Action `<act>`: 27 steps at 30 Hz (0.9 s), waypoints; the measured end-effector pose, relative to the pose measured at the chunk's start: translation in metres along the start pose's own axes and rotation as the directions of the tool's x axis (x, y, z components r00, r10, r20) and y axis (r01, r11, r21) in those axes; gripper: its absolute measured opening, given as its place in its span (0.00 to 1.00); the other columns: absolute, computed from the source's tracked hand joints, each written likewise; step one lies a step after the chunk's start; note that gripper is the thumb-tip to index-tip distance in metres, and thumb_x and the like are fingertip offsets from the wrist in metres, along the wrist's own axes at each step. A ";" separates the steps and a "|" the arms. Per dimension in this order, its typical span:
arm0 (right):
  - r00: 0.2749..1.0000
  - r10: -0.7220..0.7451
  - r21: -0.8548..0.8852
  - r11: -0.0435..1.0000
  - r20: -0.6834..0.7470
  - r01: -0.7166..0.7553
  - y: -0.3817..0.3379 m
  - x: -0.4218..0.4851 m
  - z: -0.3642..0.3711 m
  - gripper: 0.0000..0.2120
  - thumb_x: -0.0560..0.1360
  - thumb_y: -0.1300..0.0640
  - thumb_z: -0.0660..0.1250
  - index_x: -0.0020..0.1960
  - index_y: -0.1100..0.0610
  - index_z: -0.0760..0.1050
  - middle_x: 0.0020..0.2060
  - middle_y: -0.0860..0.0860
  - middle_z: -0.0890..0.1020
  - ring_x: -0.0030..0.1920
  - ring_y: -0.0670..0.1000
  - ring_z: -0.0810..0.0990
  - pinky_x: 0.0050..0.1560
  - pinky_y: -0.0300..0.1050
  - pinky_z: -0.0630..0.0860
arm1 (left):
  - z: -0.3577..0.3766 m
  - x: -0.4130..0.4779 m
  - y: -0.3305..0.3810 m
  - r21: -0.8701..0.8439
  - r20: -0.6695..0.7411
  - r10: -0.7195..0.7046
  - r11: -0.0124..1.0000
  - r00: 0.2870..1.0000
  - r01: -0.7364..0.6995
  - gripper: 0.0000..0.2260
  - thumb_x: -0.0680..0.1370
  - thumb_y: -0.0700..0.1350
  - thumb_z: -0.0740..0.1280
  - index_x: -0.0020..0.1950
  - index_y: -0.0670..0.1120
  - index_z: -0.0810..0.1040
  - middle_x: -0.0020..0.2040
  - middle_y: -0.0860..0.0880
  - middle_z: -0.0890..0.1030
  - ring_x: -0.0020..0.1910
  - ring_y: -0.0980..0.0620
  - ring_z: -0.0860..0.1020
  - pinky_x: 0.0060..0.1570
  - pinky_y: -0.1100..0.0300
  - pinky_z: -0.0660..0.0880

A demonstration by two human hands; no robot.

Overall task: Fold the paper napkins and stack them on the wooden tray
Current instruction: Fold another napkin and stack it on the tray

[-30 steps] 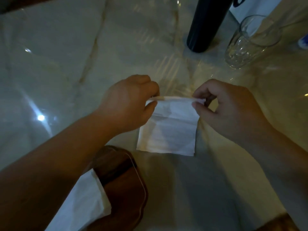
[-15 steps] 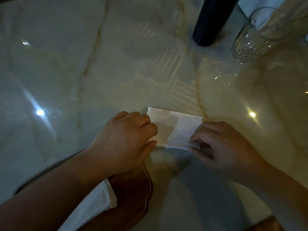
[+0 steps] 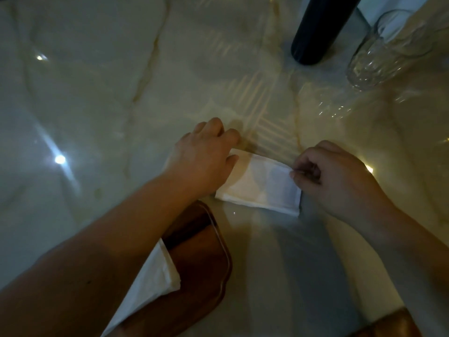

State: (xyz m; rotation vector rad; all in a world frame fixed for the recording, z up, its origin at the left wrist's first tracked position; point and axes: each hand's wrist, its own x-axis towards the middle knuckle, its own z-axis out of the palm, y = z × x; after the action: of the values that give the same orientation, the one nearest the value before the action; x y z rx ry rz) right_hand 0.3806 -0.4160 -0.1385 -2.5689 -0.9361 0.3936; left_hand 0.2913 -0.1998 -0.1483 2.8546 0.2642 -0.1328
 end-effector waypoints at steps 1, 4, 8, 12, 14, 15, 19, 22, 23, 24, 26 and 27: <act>1.000 -0.006 -0.002 1.000 0.002 0.006 0.000 0.000 0.001 0.04 0.70 0.54 0.71 0.43 0.53 0.77 0.40 0.48 0.74 0.37 0.48 0.74 0.36 0.40 0.68 | 0.001 -0.001 -0.001 -0.015 -0.015 0.001 1.000 1.000 -0.001 0.13 0.76 0.52 0.62 0.59 0.51 0.72 0.54 0.46 0.72 0.54 0.46 0.71 0.48 0.50 0.74; 1.000 0.012 0.084 0.996 -0.012 -0.011 -0.005 -0.002 -0.001 0.04 0.71 0.55 0.71 0.41 0.50 0.76 0.37 0.44 0.77 0.36 0.44 0.75 0.36 0.31 0.67 | 0.001 -0.005 -0.003 -0.124 -0.076 -0.002 0.992 0.997 -0.007 0.08 0.76 0.49 0.63 0.51 0.48 0.76 0.49 0.46 0.74 0.50 0.45 0.73 0.45 0.51 0.74; 0.992 0.118 0.460 0.884 -0.046 -0.084 -0.020 -0.005 -0.008 0.04 0.71 0.57 0.71 0.40 0.51 0.77 0.33 0.46 0.82 0.36 0.42 0.80 0.37 0.30 0.72 | -0.013 -0.022 -0.006 -0.447 -0.092 -0.188 0.885 0.978 0.128 0.04 0.75 0.45 0.65 0.48 0.49 0.77 0.43 0.54 0.77 0.43 0.56 0.75 0.41 0.64 0.73; 0.984 0.135 0.698 0.716 -0.113 -0.018 -0.048 -0.004 -0.011 0.08 0.69 0.64 0.73 0.39 0.53 0.77 0.32 0.41 0.82 0.32 0.42 0.78 0.36 0.31 0.72 | -0.037 -0.052 -0.011 -0.776 -0.047 -0.385 0.595 0.922 0.209 0.01 0.73 0.46 0.67 0.41 0.52 0.77 0.35 0.50 0.83 0.36 0.54 0.81 0.41 0.53 0.80; 0.992 0.105 0.758 0.653 -0.074 -0.013 -0.064 -0.004 -0.007 0.09 0.70 0.67 0.71 0.40 0.54 0.77 0.31 0.40 0.81 0.31 0.40 0.77 0.35 0.30 0.71 | -0.048 -0.068 -0.017 -0.837 -0.017 -0.443 0.497 0.897 0.229 0.02 0.74 0.44 0.67 0.42 0.50 0.78 0.36 0.48 0.83 0.35 0.50 0.82 0.37 0.46 0.81; 0.996 0.080 0.779 0.627 -0.047 -0.014 -0.073 -0.004 -0.004 0.10 0.70 0.68 0.71 0.40 0.54 0.76 0.31 0.40 0.81 0.31 0.41 0.77 0.34 0.31 0.72 | -0.052 -0.077 -0.021 -0.852 -0.002 -0.469 0.463 0.883 0.243 0.02 0.74 0.44 0.67 0.42 0.49 0.78 0.36 0.49 0.83 0.35 0.50 0.81 0.35 0.47 0.81; 0.999 -0.010 0.803 0.596 0.047 -0.032 -0.108 -0.006 0.011 0.09 0.65 0.63 0.72 0.39 0.50 0.77 0.34 0.44 0.82 0.30 0.47 0.79 0.33 0.35 0.73 | -0.060 -0.117 -0.039 -0.864 -0.038 -0.587 0.426 0.809 0.268 0.05 0.74 0.42 0.68 0.39 0.51 0.78 0.31 0.57 0.81 0.28 0.56 0.79 0.24 0.63 0.75; 0.988 -0.068 0.786 0.615 0.140 -0.069 -0.132 -0.011 0.029 0.07 0.65 0.60 0.71 0.39 0.50 0.77 0.34 0.54 0.83 0.30 0.52 0.80 0.34 0.42 0.73 | -0.059 -0.154 -0.055 -0.876 -0.029 -0.655 0.381 0.755 0.297 0.05 0.73 0.39 0.68 0.38 0.48 0.78 0.28 0.56 0.80 0.23 0.55 0.77 0.22 0.62 0.74; 0.983 -0.082 0.780 0.621 0.166 -0.080 -0.140 -0.014 0.035 0.06 0.65 0.59 0.71 0.39 0.50 0.76 0.34 0.58 0.83 0.31 0.53 0.81 0.35 0.45 0.73 | -0.058 -0.168 -0.061 -0.868 -0.024 -0.669 0.383 0.743 0.316 0.06 0.73 0.39 0.69 0.38 0.48 0.79 0.29 0.55 0.80 0.23 0.54 0.78 0.22 0.60 0.75; 0.977 -0.096 0.776 0.624 0.189 -0.088 -0.147 -0.016 0.041 0.06 0.65 0.59 0.70 0.39 0.49 0.76 0.34 0.59 0.83 0.31 0.53 0.81 0.36 0.46 0.73 | -0.056 -0.181 -0.066 -0.860 -0.018 -0.683 0.384 0.730 0.338 0.06 0.73 0.39 0.69 0.38 0.49 0.79 0.29 0.55 0.81 0.23 0.53 0.78 0.23 0.58 0.76; 0.967 -0.136 0.757 0.649 0.217 -0.079 -0.160 -0.021 0.051 0.06 0.66 0.58 0.70 0.40 0.50 0.76 0.35 0.57 0.83 0.32 0.54 0.82 0.37 0.46 0.74 | -0.051 -0.207 -0.075 -0.832 -0.004 -0.720 0.387 0.694 0.397 0.06 0.72 0.41 0.69 0.38 0.52 0.79 0.31 0.54 0.82 0.25 0.51 0.80 0.26 0.52 0.78; 0.962 -0.158 0.734 0.676 0.223 -0.059 -0.166 -0.023 0.056 0.06 0.67 0.58 0.71 0.41 0.50 0.76 0.36 0.55 0.84 0.34 0.54 0.82 0.38 0.45 0.74 | -0.048 -0.218 -0.077 -0.808 0.001 -0.737 0.398 0.676 0.435 0.06 0.72 0.41 0.69 0.38 0.53 0.79 0.32 0.54 0.83 0.26 0.51 0.80 0.28 0.49 0.79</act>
State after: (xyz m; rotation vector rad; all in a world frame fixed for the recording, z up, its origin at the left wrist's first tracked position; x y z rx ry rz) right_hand 0.2505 -0.3000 -0.1127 -1.7521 -0.7162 0.9173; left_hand 0.0662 -0.1497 -0.0973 1.7610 1.1478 0.3188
